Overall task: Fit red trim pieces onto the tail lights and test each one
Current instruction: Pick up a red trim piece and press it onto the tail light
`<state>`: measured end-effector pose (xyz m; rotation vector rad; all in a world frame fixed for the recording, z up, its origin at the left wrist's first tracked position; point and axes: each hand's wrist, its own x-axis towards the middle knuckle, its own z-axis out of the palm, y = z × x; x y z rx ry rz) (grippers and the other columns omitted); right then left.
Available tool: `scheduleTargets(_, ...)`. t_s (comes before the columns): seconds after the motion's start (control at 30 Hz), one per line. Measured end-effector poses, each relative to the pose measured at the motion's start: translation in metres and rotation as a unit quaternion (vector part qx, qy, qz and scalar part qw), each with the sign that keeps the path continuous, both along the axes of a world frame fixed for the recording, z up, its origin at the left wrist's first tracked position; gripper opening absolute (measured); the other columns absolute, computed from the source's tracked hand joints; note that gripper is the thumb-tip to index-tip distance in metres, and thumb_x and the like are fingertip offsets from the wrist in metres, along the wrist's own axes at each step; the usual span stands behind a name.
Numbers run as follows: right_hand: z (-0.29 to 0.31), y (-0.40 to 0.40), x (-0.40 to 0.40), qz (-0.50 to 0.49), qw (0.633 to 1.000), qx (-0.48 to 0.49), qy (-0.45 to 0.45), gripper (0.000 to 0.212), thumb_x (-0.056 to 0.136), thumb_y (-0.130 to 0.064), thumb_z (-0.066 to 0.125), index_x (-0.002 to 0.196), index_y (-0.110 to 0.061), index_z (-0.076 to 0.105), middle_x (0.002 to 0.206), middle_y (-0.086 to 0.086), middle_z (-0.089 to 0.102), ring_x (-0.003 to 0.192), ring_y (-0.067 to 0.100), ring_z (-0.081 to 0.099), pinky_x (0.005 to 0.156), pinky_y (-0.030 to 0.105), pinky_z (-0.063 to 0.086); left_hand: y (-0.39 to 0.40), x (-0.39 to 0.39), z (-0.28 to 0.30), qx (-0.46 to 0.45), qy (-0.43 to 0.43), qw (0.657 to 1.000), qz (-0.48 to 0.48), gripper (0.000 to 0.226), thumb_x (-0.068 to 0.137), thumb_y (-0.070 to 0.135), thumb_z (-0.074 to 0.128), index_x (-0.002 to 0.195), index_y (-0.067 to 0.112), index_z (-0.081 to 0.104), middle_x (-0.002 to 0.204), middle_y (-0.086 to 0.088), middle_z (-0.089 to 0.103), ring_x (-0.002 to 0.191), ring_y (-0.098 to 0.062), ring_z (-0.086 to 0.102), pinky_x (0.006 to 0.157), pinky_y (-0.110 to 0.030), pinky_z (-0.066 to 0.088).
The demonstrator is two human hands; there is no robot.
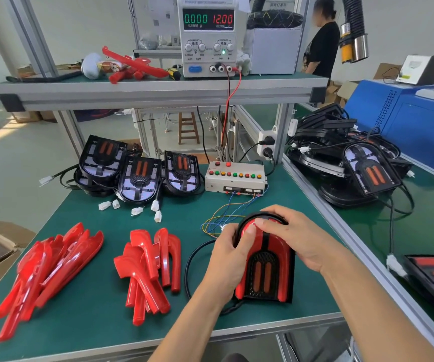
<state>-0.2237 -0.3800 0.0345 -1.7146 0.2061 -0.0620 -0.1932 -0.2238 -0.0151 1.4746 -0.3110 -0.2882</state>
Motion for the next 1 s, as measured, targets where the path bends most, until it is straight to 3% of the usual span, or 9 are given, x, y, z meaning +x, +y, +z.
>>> scheduleTargets(0.13,0.0,0.006,0.0,-0.021,1.0,0.009,0.0,0.012,0.089,-0.017,0.078,0.1,-0.016,0.076,0.101,0.011,0.077,0.088,0.019,0.071,0.096,0.045,0.055,0.0,-0.002,0.003,-0.046,0.029,0.999,0.0,0.039,0.084,0.051,0.067,0.099,0.014,0.067,0.102,-0.016,0.072,0.087,-0.017,0.064,0.093,-0.053,0.052)
scheduleTargets(0.3,0.001,0.008,-0.002,-0.025,1.0,-0.001,-0.008,0.009,0.088,-0.018,0.079,0.096,-0.02,0.076,0.096,0.006,0.078,0.084,0.014,0.07,0.09,0.039,0.056,-0.001,-0.004,0.003,-0.059,0.039,0.997,0.014,0.048,0.079,0.054,0.071,0.104,0.013,0.069,0.106,-0.018,0.073,0.094,-0.025,0.066,0.098,-0.06,0.05)
scheduleTargets(0.43,0.001,0.008,-0.003,-0.027,1.0,-0.009,-0.013,0.007,0.088,-0.019,0.079,0.093,-0.022,0.076,0.093,0.005,0.078,0.082,0.013,0.07,0.087,0.036,0.056,0.001,-0.001,0.001,-0.082,0.069,0.994,0.007,0.042,0.082,0.042,0.075,0.106,0.008,0.069,0.107,-0.019,0.074,0.094,-0.026,0.067,0.097,-0.056,0.051)
scheduleTargets(0.63,0.002,0.008,-0.003,-0.034,0.999,0.03,0.004,0.01,0.085,-0.015,0.08,0.093,-0.018,0.077,0.092,0.008,0.078,0.079,0.014,0.07,0.081,0.034,0.056,0.001,-0.002,0.002,-0.125,0.109,0.986,-0.014,0.034,0.085,0.028,0.075,0.107,0.002,0.066,0.1,-0.015,0.073,0.087,-0.023,0.068,0.08,-0.036,0.057)
scheduleTargets(0.83,0.003,0.007,-0.001,-0.038,0.998,0.049,0.03,0.011,0.083,-0.017,0.08,0.094,-0.016,0.077,0.093,0.01,0.078,0.078,0.018,0.07,0.076,0.032,0.055,0.001,-0.002,0.004,-0.117,0.105,0.987,-0.017,0.037,0.081,0.034,0.081,0.103,0.007,0.067,0.097,-0.013,0.072,0.086,-0.021,0.066,0.082,-0.039,0.054)
scheduleTargets(1.0,0.003,0.012,-0.001,-0.043,0.999,0.025,0.015,0.009,0.085,-0.026,0.081,0.092,-0.02,0.078,0.093,0.007,0.079,0.08,0.013,0.07,0.076,0.027,0.054,-0.003,-0.003,0.009,-0.095,0.114,0.989,0.0,0.052,0.079,0.053,0.071,0.102,0.007,0.066,0.102,-0.015,0.071,0.092,-0.025,0.063,0.097,-0.056,0.05)
